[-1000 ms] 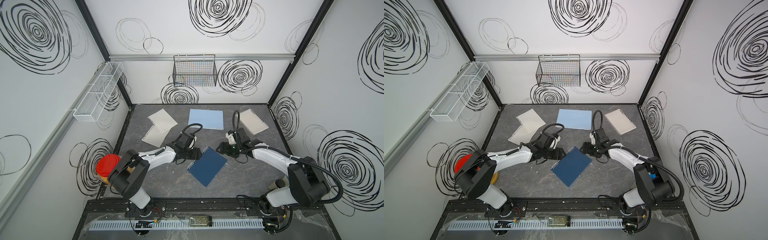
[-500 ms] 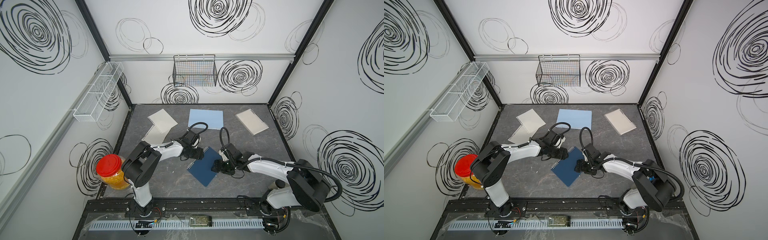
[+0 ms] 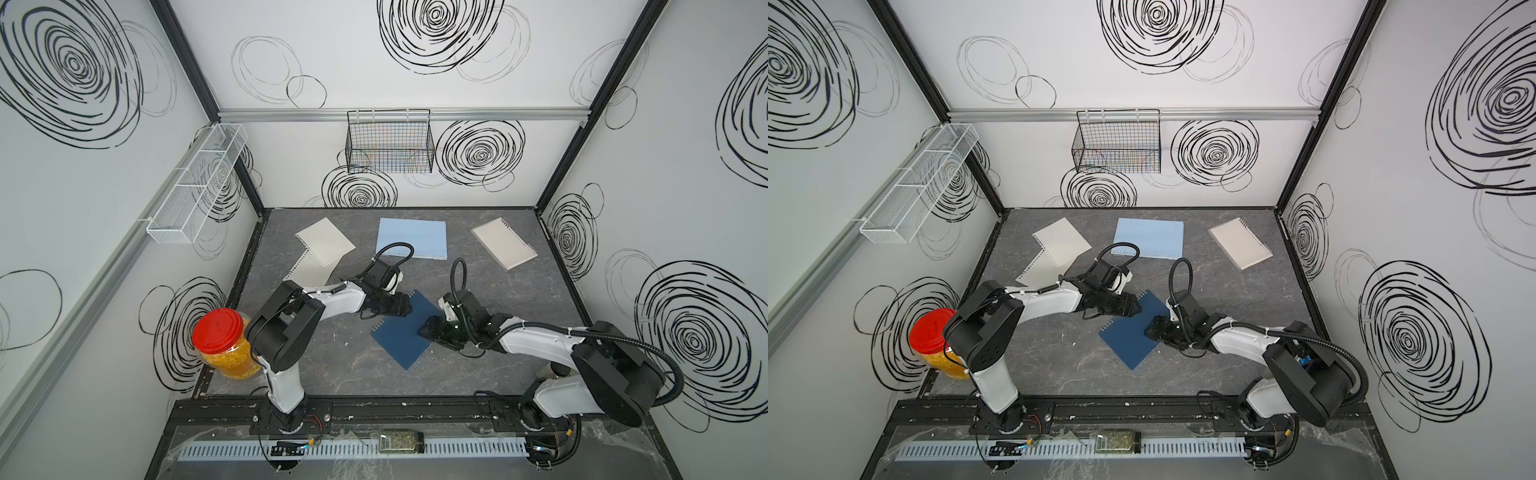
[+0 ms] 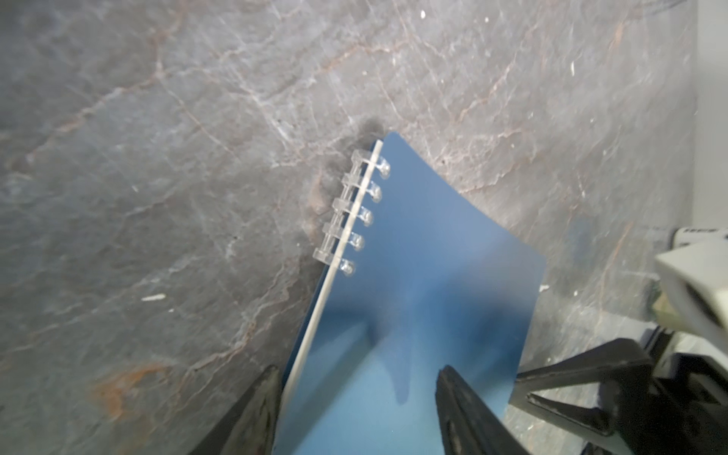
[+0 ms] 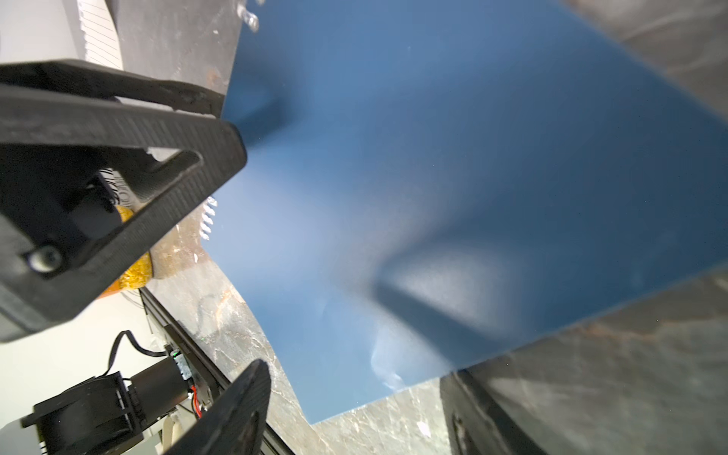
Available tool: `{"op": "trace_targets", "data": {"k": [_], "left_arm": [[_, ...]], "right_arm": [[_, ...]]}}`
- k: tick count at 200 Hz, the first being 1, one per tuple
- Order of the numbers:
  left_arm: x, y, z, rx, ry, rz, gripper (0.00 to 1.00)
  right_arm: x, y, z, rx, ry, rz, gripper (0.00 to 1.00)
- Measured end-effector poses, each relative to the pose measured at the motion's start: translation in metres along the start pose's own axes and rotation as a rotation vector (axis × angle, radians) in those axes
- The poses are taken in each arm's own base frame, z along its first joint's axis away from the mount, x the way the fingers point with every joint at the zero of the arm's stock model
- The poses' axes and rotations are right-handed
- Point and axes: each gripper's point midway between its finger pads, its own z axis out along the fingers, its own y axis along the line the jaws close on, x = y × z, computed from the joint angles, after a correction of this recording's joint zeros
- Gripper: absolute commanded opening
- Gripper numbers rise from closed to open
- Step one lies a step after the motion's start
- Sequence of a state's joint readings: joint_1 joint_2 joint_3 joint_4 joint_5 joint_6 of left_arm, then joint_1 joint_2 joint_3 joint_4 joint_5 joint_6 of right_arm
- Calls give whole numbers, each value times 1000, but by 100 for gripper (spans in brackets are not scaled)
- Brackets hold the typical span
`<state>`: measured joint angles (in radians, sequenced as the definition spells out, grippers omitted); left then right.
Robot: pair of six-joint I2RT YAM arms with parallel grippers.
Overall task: Tear off pages from different notebooks
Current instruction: Pick up the notebook from the center of the board.
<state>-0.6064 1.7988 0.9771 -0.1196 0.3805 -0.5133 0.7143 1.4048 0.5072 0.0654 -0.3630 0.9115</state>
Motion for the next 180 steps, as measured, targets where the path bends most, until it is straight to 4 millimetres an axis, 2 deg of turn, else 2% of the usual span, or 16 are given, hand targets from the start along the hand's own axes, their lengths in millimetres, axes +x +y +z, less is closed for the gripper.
{"op": "trace_targets", "data": {"k": [35, 67, 84, 134, 160, 180], "left_arm": [[-8, -13, -15, 35, -35, -32, 63], [-17, -29, -33, 69, -81, -27, 55], [-16, -31, -36, 69, -86, -19, 46], [-4, -18, -34, -45, -61, 3, 17], [-4, -18, -35, -79, -60, 22, 2], [-6, -23, -36, -82, -57, 41, 0]], "right_arm": [[-10, -2, 1, 0, -19, -1, 71], [-17, 2, 5, 1, -24, -21, 71], [-19, 2, 6, 2, -25, -28, 71], [-23, 0, 4, 9, -30, -40, 71], [-24, -2, 2, 23, -36, -46, 71], [-26, -6, -1, 40, -45, -48, 71]]}}
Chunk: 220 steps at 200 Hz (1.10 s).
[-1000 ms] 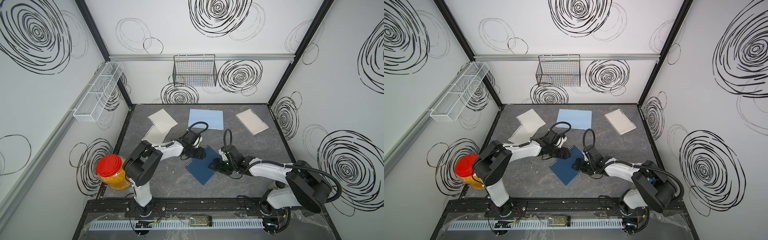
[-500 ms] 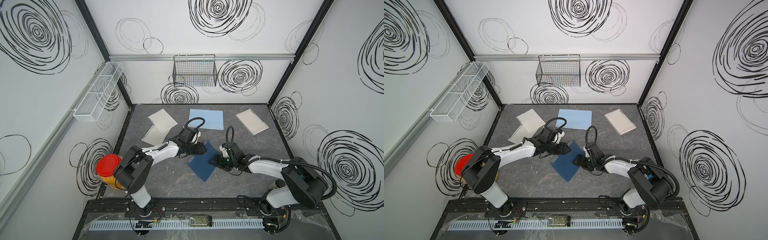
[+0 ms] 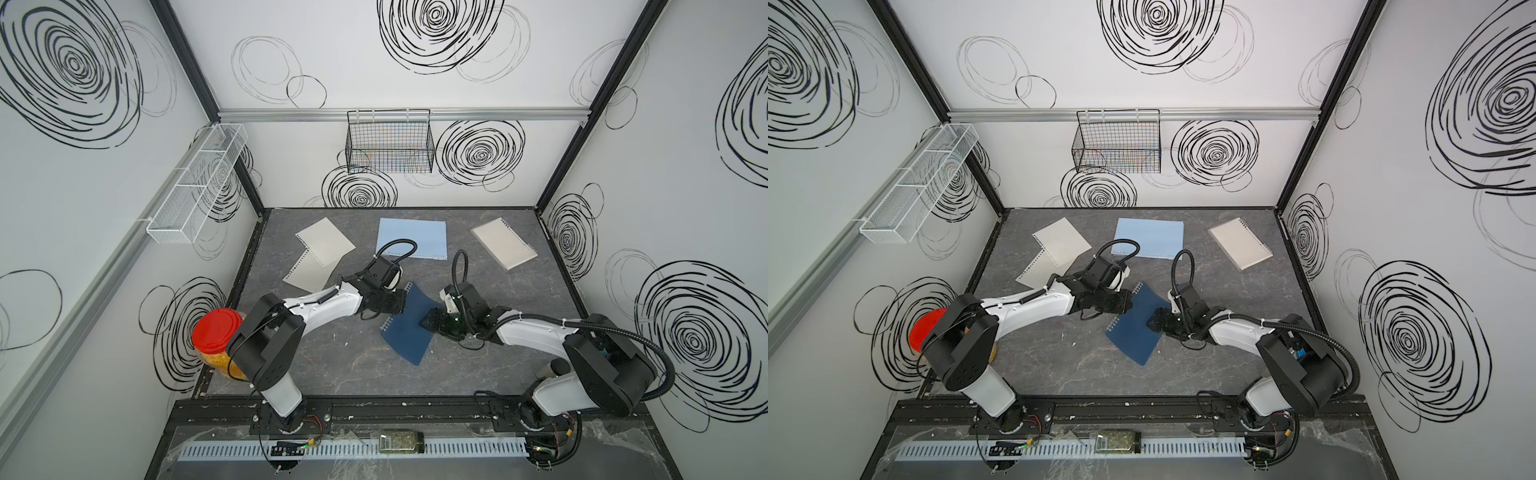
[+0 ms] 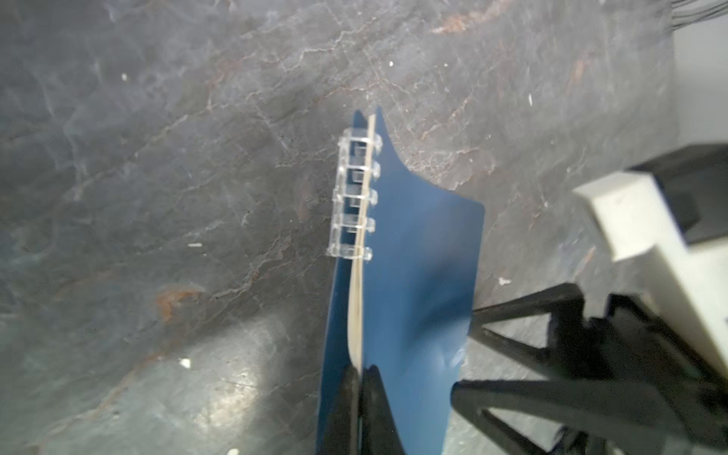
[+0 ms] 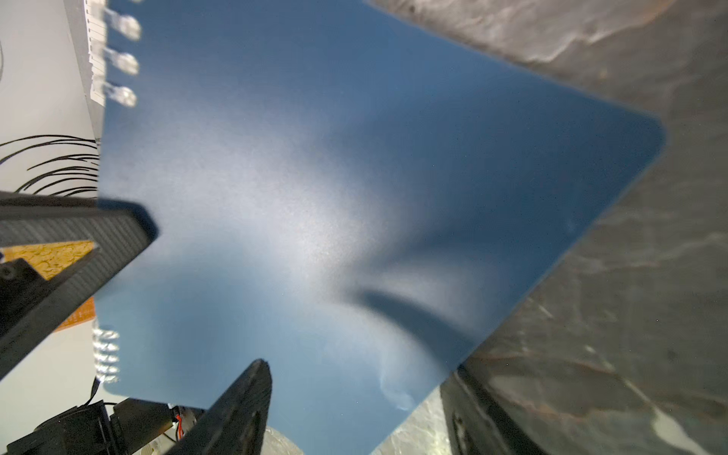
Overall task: Tear off pages from different notebooks
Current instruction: Pick up the notebook from the center of the board.
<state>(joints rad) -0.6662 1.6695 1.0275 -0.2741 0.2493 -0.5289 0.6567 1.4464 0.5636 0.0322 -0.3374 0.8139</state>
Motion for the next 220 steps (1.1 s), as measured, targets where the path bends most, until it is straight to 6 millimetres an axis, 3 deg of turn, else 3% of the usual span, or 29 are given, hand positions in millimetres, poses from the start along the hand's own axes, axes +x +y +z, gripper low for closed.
{"op": "trace_targets", "data": {"k": [24, 44, 84, 113, 167, 220], "left_arm": [[-8, -14, 0, 45, 2, 14, 0], [-16, -27, 2, 95, 8, 19, 0], [-43, -56, 2, 224, -25, 0, 0], [-64, -80, 10, 325, -48, -29, 0], [-94, -142, 38, 486, -63, -7, 0], [-111, -192, 81, 642, -43, -57, 0]], "right_arm": [[-9, -11, -12, 31, -13, 16, 71], [-37, -15, -39, 38, -87, 29, 72], [-119, 10, -134, -8, -359, -14, 72], [-139, 20, -182, -24, -492, -64, 73], [-139, 16, -210, -21, -558, -68, 73], [-133, 10, -206, -19, -550, -48, 73]]}}
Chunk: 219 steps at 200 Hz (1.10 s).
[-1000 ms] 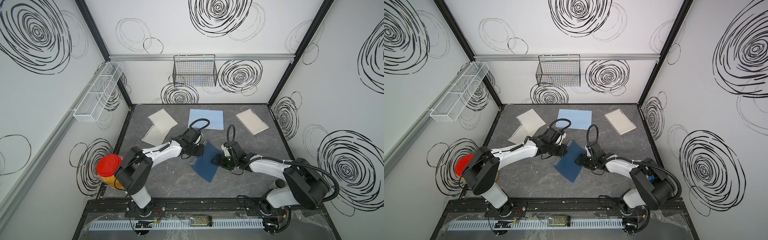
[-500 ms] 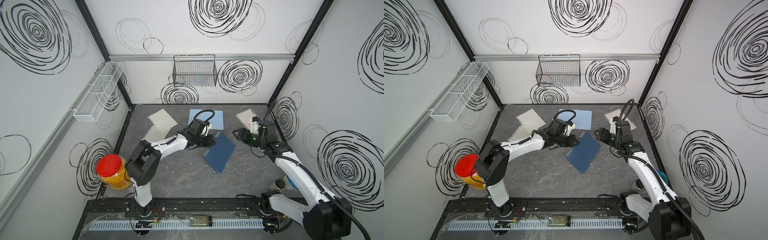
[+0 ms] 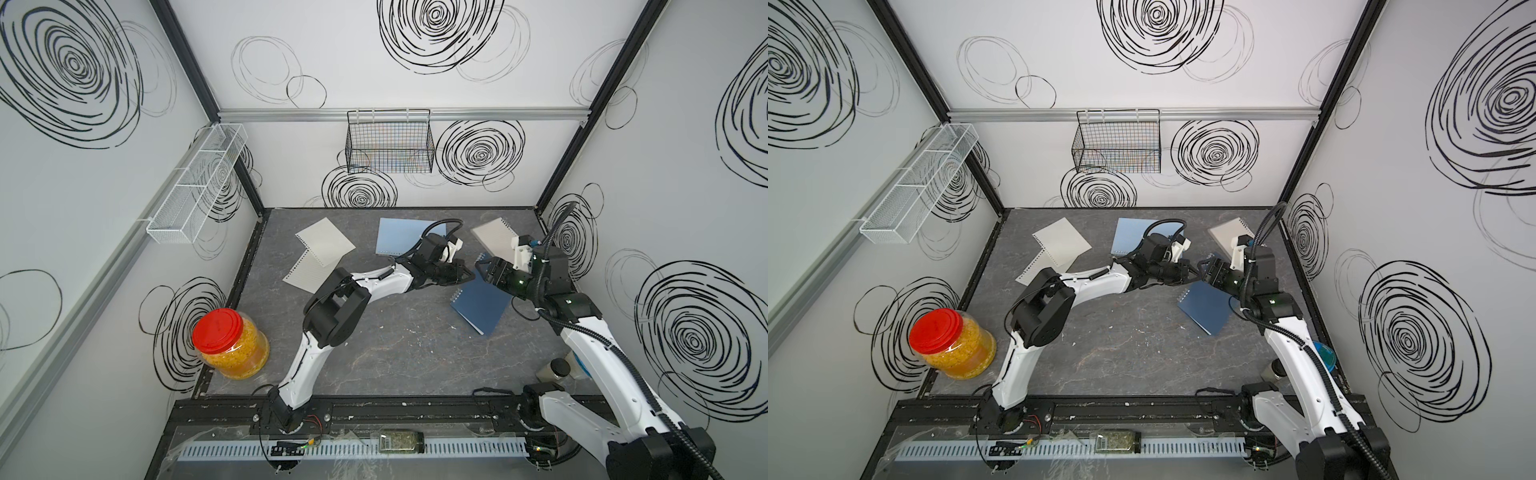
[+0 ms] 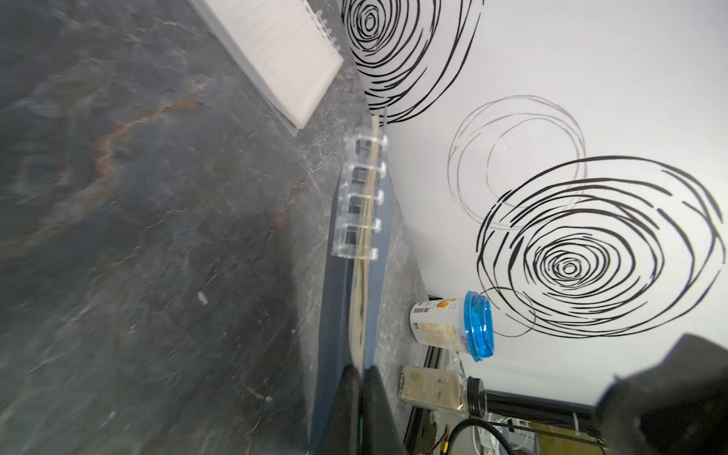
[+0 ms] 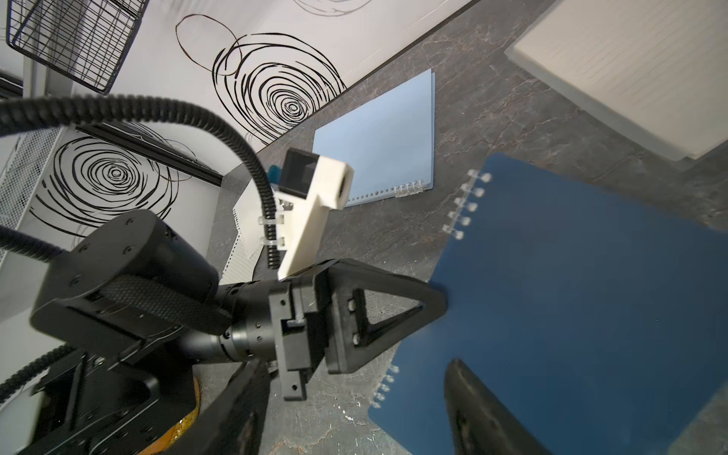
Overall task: Tear off pages from different notebooks
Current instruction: Pick up the notebook from the center of the board, then place the notebook at the center of the board.
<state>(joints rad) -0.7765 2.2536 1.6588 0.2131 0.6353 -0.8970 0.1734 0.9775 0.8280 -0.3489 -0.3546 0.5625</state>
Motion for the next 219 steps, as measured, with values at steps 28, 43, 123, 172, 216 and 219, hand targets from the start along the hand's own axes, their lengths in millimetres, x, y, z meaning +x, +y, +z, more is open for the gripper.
{"op": "trace_targets", "data": {"k": [28, 43, 123, 172, 216, 219], "left_arm": [[-3, -5, 25, 46, 2, -24, 0], [-3, -7, 36, 62, 3, -32, 0], [29, 6, 97, 67, 70, -70, 0], [40, 2, 132, 99, 88, -44, 0], [38, 4, 148, 138, 73, -68, 10], [38, 5, 149, 141, 71, -71, 13]], "right_arm": [[4, -3, 2, 5, 9, 14, 73], [5, -5, 2, 6, 13, 22, 73], [11, -7, 2, 7, 19, 42, 73], [10, -3, -3, -7, 6, 45, 73], [8, 0, -7, -19, -5, 42, 72], [8, 0, -7, -20, -5, 42, 73]]}}
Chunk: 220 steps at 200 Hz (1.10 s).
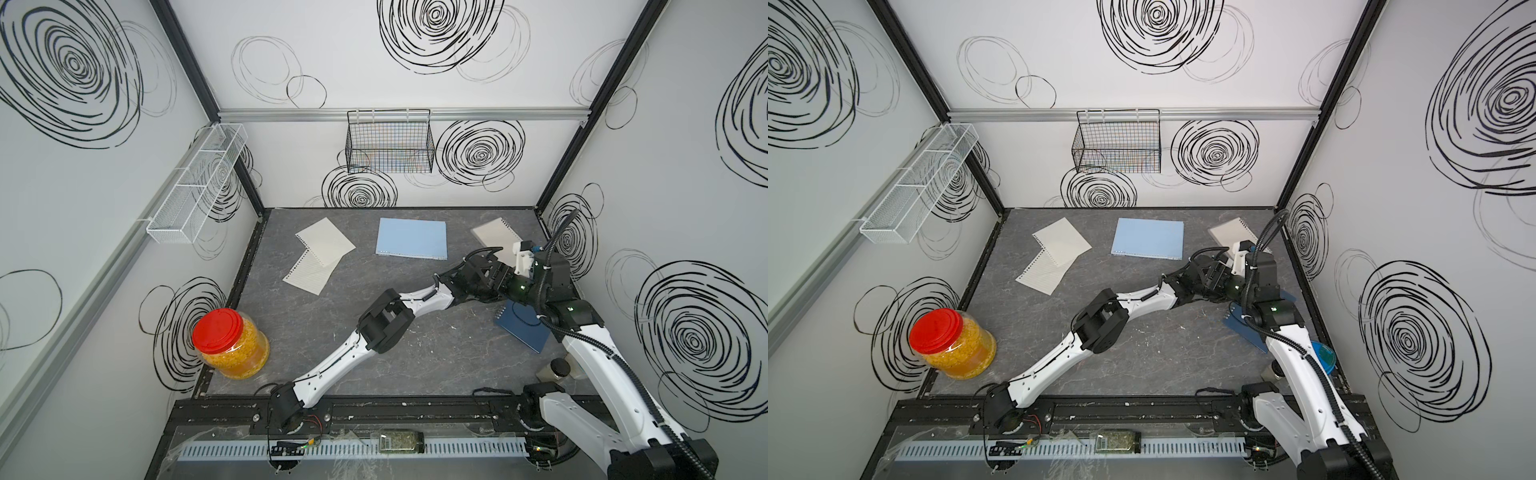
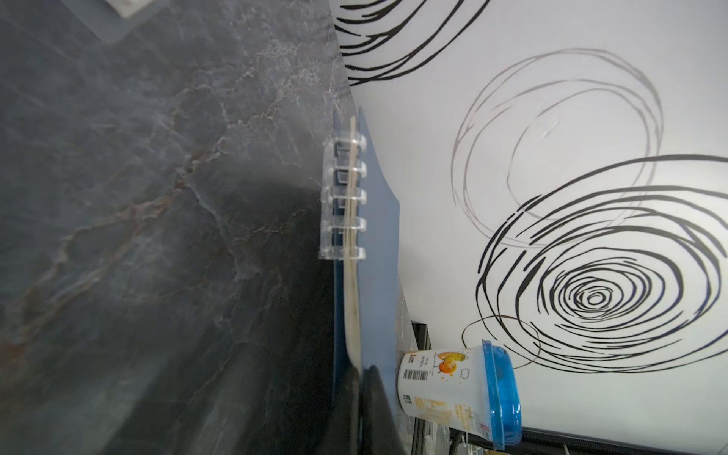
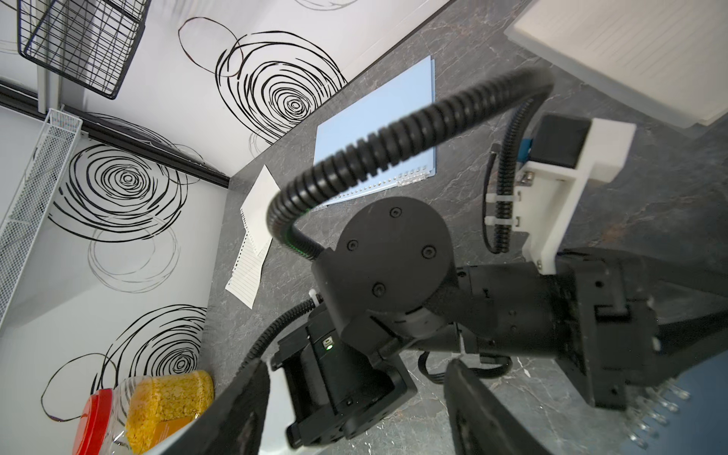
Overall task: Tear off pages from different notebooks
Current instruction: Place the notebook at the center of the board.
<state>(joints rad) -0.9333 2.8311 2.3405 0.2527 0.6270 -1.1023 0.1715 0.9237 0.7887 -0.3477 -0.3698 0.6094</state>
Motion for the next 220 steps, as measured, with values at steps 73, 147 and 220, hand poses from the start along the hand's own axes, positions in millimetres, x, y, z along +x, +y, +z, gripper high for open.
{"op": "trace_targets", "data": {"k": [73, 147, 220], "left_arm": [[-15, 13, -11, -33, -23, 7, 65], [-77, -50, -154, -163, -199, 129, 66], [-56, -25, -342, -357, -438, 103, 66]], "right_arm": [[2, -2, 1, 2, 5, 9, 72], [15, -3, 18, 41, 58, -20, 73], [-1, 12, 101, 94, 125, -114, 77]]}}
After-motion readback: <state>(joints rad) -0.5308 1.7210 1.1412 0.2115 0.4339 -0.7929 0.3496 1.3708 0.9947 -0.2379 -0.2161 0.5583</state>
